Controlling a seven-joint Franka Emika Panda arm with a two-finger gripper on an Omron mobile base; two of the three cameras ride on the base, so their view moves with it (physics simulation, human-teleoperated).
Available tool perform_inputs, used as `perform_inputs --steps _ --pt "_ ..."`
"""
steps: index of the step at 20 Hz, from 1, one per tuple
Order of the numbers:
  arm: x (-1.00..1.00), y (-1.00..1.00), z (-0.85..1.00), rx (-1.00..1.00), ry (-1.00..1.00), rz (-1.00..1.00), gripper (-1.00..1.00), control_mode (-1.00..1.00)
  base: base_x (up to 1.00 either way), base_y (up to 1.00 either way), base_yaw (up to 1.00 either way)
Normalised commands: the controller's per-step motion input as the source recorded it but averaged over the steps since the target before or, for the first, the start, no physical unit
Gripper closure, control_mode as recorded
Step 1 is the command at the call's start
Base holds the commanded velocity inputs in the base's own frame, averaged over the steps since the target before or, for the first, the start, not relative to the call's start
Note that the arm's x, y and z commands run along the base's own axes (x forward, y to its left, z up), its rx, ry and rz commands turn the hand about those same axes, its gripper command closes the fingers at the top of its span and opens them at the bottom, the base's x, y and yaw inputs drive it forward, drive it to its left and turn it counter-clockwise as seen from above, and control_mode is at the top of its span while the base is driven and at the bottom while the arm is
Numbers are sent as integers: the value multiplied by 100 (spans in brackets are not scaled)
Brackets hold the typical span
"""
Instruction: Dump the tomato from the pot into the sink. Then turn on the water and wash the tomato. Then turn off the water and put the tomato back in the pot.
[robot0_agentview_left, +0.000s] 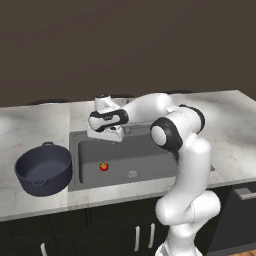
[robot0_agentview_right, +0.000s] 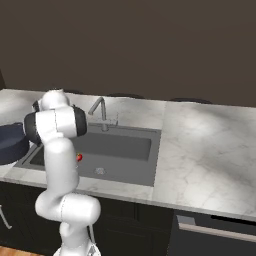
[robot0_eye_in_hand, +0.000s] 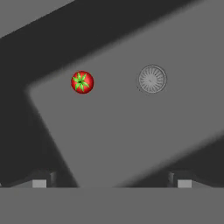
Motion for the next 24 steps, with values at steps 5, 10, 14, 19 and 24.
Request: perform_inputs --steps 5,10,14,19,24 --pt "23 0 -62 -2 0 11 -100 -100 0 0 0" --pt "21 0 -45 0 0 8 -100 -100 0 0 0" --pt "26 0 -35 0 -1 9 -100 -100 0 0 0" --pt "21 0 -39 0 -1 11 -100 -100 0 0 0" --pt "1 0 -39 0 -4 12 -100 -100 0 0 0"
